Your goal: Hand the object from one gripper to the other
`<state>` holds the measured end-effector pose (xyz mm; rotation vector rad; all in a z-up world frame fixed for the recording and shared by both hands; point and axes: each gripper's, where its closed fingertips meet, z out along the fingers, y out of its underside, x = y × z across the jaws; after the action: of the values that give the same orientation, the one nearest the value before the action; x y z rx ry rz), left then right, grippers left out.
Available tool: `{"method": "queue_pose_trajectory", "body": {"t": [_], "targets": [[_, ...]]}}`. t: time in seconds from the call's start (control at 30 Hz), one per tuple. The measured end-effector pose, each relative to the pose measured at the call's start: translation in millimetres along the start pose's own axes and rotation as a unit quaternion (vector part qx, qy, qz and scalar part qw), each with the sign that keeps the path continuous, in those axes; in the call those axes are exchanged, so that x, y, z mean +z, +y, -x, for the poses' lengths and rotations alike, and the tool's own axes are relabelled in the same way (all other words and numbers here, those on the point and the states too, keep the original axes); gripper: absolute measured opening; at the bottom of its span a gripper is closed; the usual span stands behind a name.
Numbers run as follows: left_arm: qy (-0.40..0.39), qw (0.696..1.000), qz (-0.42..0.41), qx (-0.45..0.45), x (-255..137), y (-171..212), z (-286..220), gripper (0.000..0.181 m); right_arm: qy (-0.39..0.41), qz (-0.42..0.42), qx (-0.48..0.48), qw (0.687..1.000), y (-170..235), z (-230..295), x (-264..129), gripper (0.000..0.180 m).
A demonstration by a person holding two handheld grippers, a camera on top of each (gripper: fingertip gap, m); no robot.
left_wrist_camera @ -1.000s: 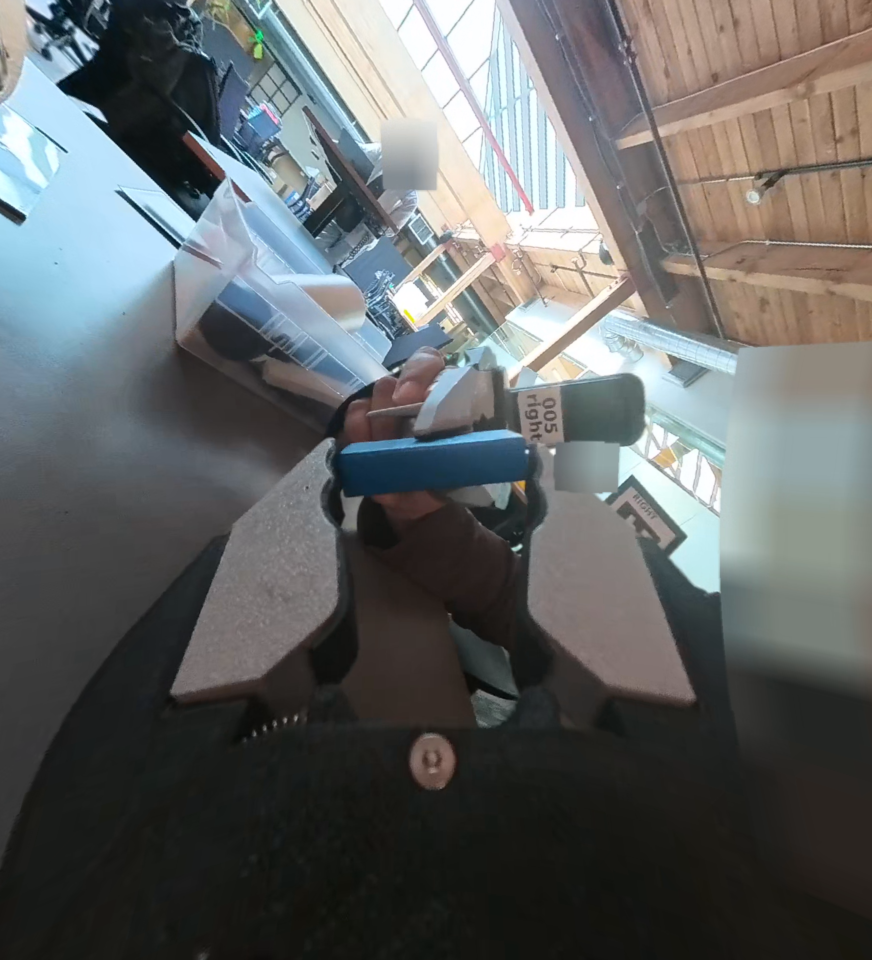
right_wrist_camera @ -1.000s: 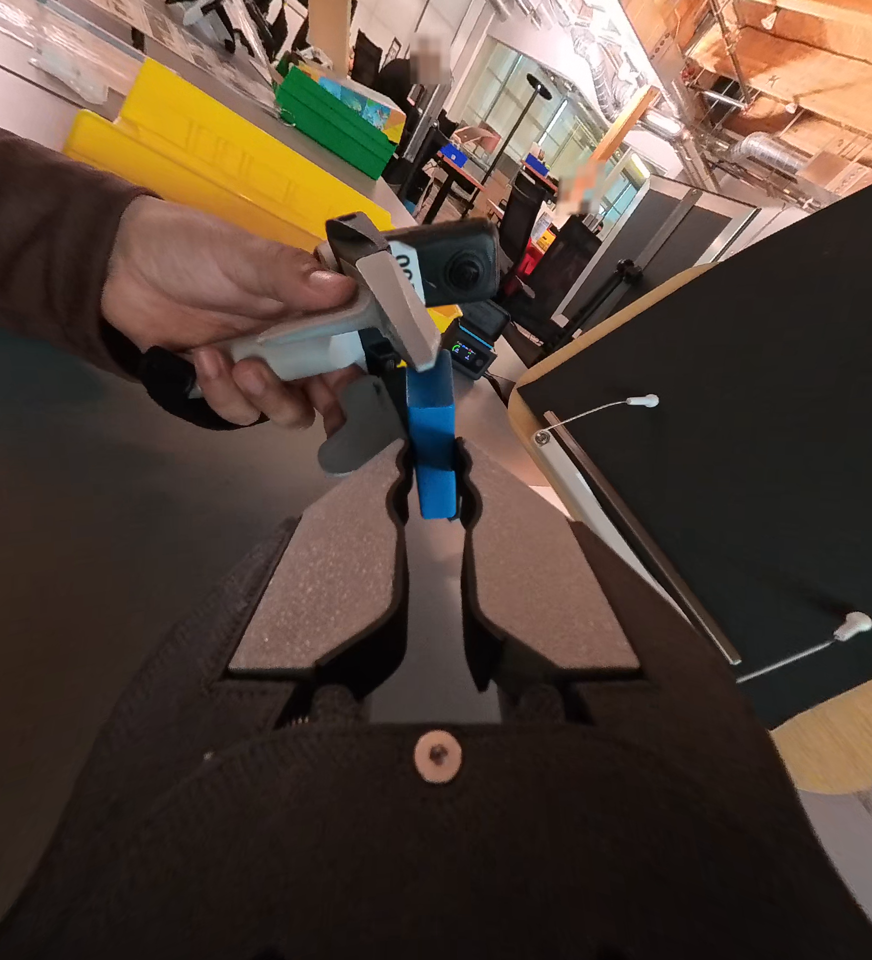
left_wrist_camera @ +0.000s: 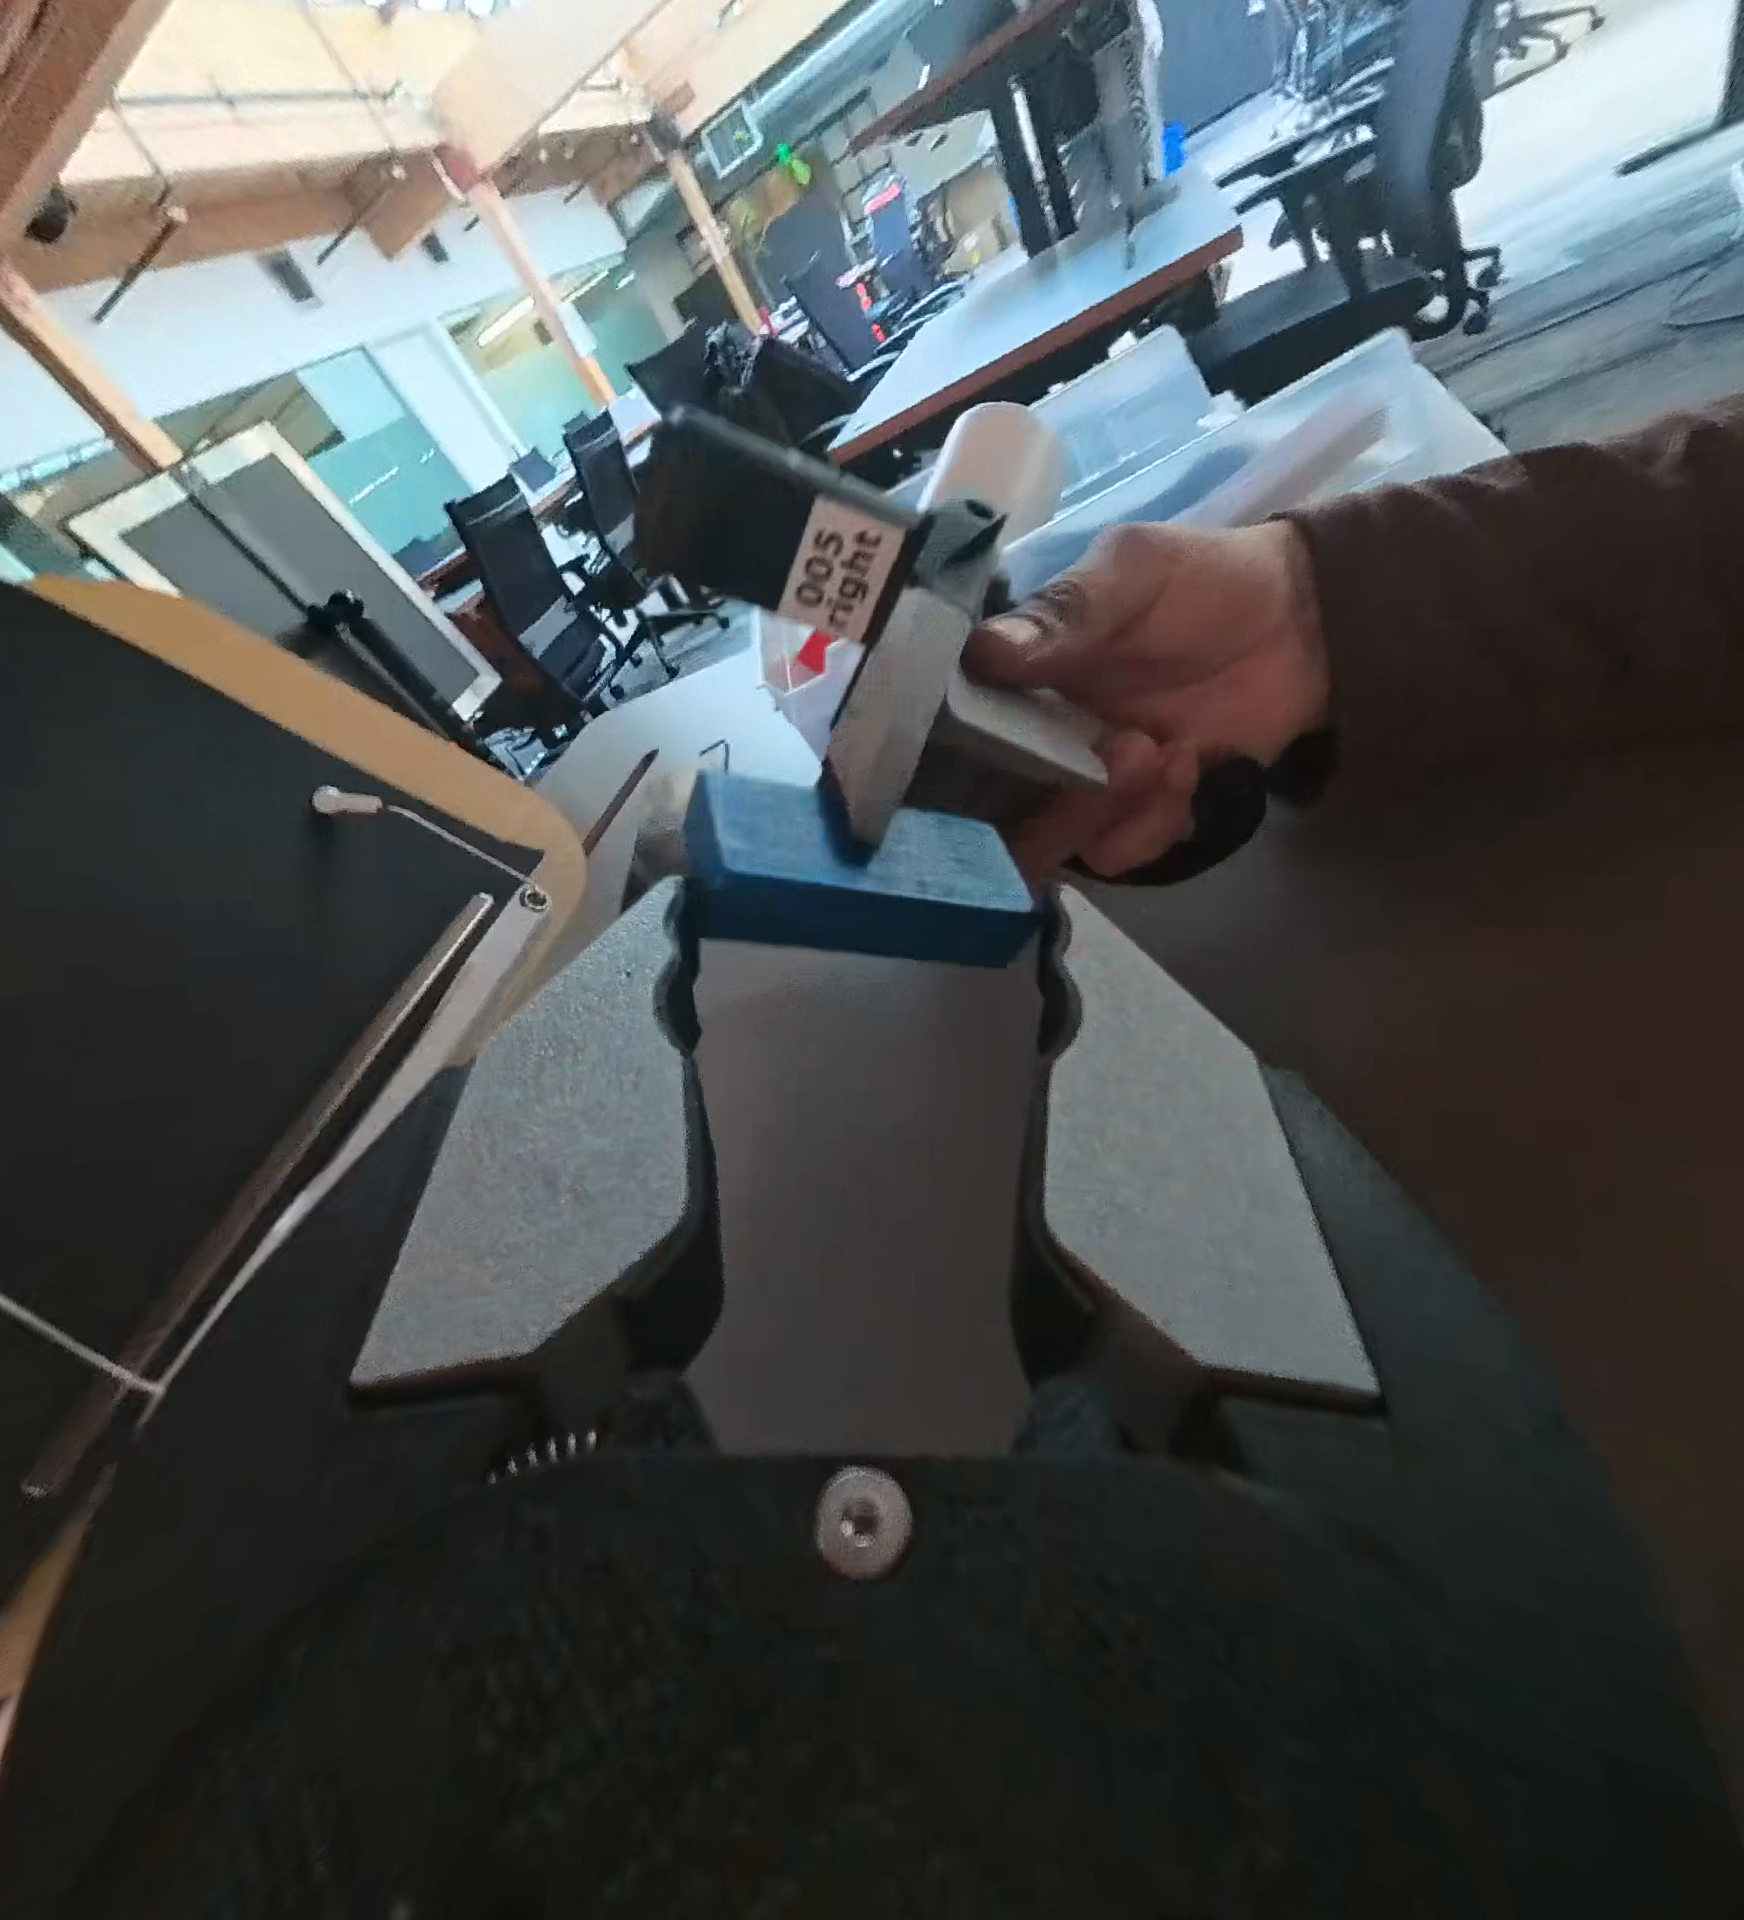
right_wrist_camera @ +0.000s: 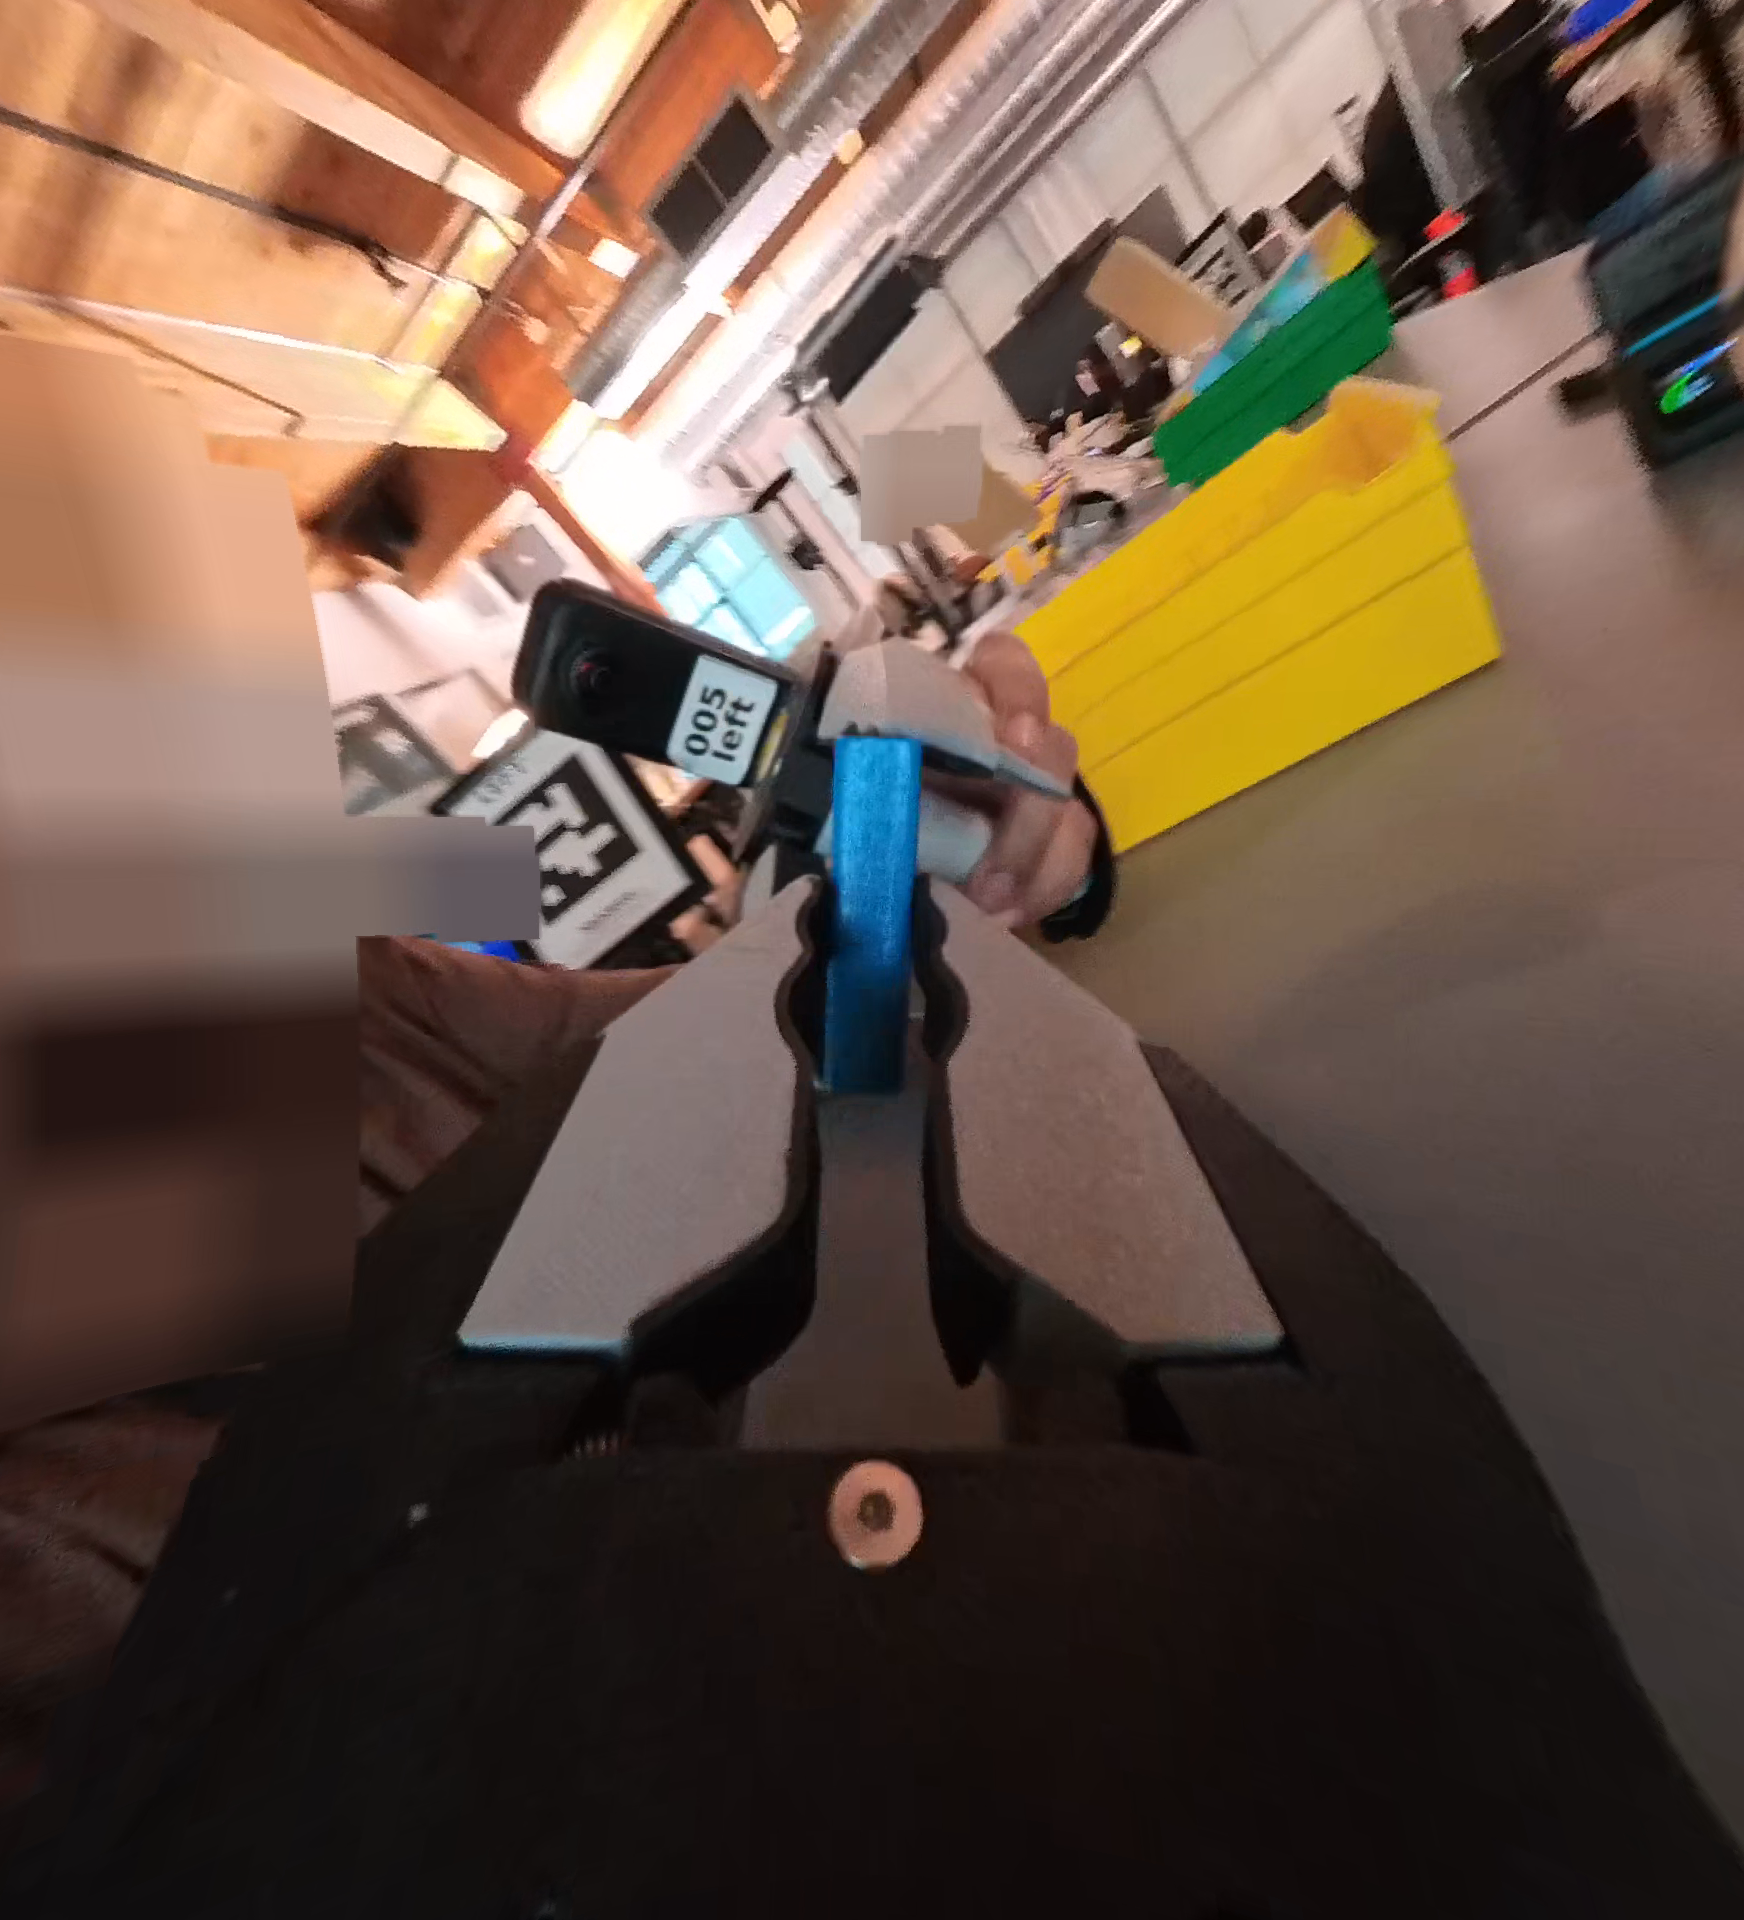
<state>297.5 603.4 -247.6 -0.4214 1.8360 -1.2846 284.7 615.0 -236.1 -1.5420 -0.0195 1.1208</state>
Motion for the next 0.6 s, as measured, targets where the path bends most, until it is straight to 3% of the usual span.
{"method": "queue_pose_trajectory", "body": {"t": [0.03,0.17,0.27,0.43,0.53,0.6], "targets": [[-0.002,1.000,-0.004,-0.017,-1,0,3,0.060,0.018,-0.004,-0.025,1.000,-4,-1,-3,0.012],[0.037,0.987,-0.032,-0.151,-6,-3,10,0.058,0.076,-0.043,-0.131,0.988,-24,3,-12,0.012],[0.092,0.956,-0.049,-0.275,-3,-4,8,0.073,0.088,-0.063,-0.200,0.974,-31,12,-11,0.012],[0.155,0.922,-0.091,-0.343,0,-15,-3,0.049,0.110,-0.058,-0.269,0.955,-27,12,3,0.012],[0.145,0.928,-0.097,-0.330,0,-15,-3,0.017,0.100,-0.042,-0.270,0.957,-20,13,10,0.012],[0.131,0.936,-0.091,-0.313,-1,-13,-1,0.014,0.101,-0.044,-0.267,0.957,-20,12,10,0.012]]}}
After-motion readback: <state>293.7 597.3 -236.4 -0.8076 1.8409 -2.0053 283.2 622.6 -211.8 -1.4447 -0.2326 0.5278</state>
